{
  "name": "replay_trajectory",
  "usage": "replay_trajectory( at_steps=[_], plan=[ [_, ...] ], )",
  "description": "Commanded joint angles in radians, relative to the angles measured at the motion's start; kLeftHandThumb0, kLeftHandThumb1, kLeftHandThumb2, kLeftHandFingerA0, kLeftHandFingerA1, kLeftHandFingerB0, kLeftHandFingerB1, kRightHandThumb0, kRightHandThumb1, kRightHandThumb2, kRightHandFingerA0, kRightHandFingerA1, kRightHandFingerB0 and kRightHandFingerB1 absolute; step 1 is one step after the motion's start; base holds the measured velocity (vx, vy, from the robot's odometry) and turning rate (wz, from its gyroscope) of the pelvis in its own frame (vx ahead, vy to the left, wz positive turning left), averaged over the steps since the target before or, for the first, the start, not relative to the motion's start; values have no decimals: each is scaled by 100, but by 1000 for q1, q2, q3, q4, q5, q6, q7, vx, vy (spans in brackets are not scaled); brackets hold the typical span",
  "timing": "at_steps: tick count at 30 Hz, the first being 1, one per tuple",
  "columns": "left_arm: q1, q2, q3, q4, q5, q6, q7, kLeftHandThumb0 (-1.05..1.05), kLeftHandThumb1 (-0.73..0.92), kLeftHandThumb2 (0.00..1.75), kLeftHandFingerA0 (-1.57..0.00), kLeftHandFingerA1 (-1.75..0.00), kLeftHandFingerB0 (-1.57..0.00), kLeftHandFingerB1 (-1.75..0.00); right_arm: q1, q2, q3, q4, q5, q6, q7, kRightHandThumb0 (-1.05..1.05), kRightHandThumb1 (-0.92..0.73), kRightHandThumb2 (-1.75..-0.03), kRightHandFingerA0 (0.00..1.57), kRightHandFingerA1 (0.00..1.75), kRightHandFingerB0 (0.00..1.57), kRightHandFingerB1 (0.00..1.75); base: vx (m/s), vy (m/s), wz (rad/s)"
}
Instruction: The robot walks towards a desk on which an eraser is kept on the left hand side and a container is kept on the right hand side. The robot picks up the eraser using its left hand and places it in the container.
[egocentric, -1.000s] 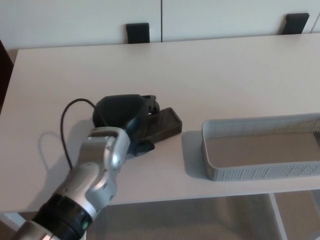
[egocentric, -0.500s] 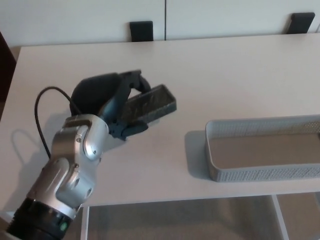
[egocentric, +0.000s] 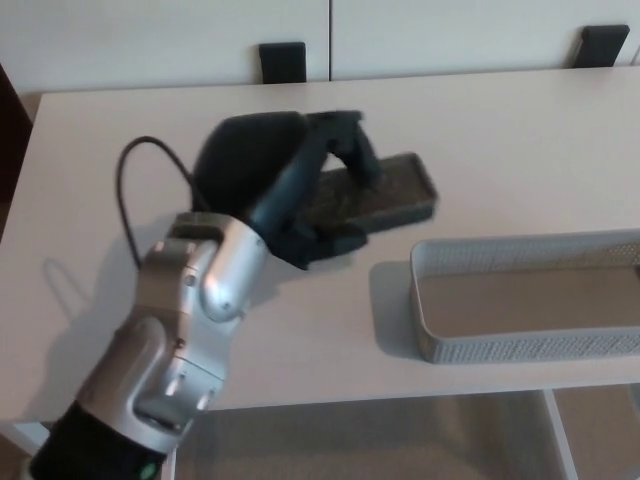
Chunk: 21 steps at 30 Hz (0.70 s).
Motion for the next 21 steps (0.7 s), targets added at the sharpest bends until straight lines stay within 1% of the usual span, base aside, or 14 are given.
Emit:
replay_trajectory(
  at_steps=[1,3,4,5,6,7,8,11,12,13,15,16,20,21],
  plan=[
    [-23,-43,-84,21,59,14,-26,-78,67,88,-133,-143,-94,-85,-3,-14,7,-3,-22,12,0,-42,-51,-55,64,43,60,39,0,0,0],
    [-33,-78,-112,56,69,28,-16,-79,65,82,-136,-140,-98,-77,-4,-15,6,0,-17,9,3,-42,-51,-56,64,44,60,39,0,0,0],
    [-39,-90,-125,78,80,24,-1,-82,52,101,-134,-129,-92,-80,-4,-16,6,2,-18,1,3,-42,-51,-55,65,44,60,39,0,0,0],
    [-46,-102,-138,101,87,21,7,-79,68,73,-133,-138,-95,-81,1,-18,3,-7,-15,8,6,-41,-51,-56,65,44,60,39,0,0,0],
    [-51,-111,-144,119,90,17,18,-79,68,74,-132,-144,-100,-105,3,-19,3,-11,-14,10,7,-46,-44,-76,59,55,52,50,0,0,0],
    [-66,-126,-157,146,99,30,8,-81,56,102,-132,-131,-90,-93,3,-18,2,-9,-12,9,7,-41,-51,-56,63,43,59,39,0,0,0],
    [-78,-146,-158,176,93,34,12,-79,72,72,-129,-137,-97,-98,3,-19,-1,-6,-11,0,6,-41,-51,-56,64,44,60,39,0,0,0],
    [-102,-175,-155,221,80,43,-5,-82,58,104,-131,-131,-92,-91,1,-18,-6,-6,-1,2,11,-41,-51,-55,65,44,60,39,0,0,0],
    [-115,-187,-158,248,85,41,6,-79,78,72,-128,-131,-92,-82,-4,-20,-7,-4,-1,-1,14,-46,-44,-78,61,57,48,48,0,0,0],
    [-123,-195,-161,264,88,43,5,-79,78,72,-128,-131,-92,-82,-4,-22,-5,-2,-5,-7,13,-46,-44,-78,61,57,48,48,0,0,0],
    [-135,-210,-159,296,80,34,12,-79,60,108,-129,-129,-99,-107,-7,-23,-1,-7,-10,-2,15,-42,-51,-55,63,43,60,39,0,0,0],
    [-139,-224,-158,309,78,31,28,-76,55,110,-151,-148,-117,-128,-5,-24,0,-13,-11,0,14,-41,-51,-55,64,44,60,39,0,0,0],
    [-157,-253,-154,349,72,16,47,-70,57,111,-150,-141,-93,-102,-3,-24,2,-17,-14,-4,11,-42,-51,-56,65,44,59,39,0,0,0],
    [-161,-259,-153,357,69,10,51,-82,80,64,-135,-139,-94,-95,-5,-23,3,-16,-16,3,11,-46,-44,-78,62,57,48,48,0,0,0]
  ],
)
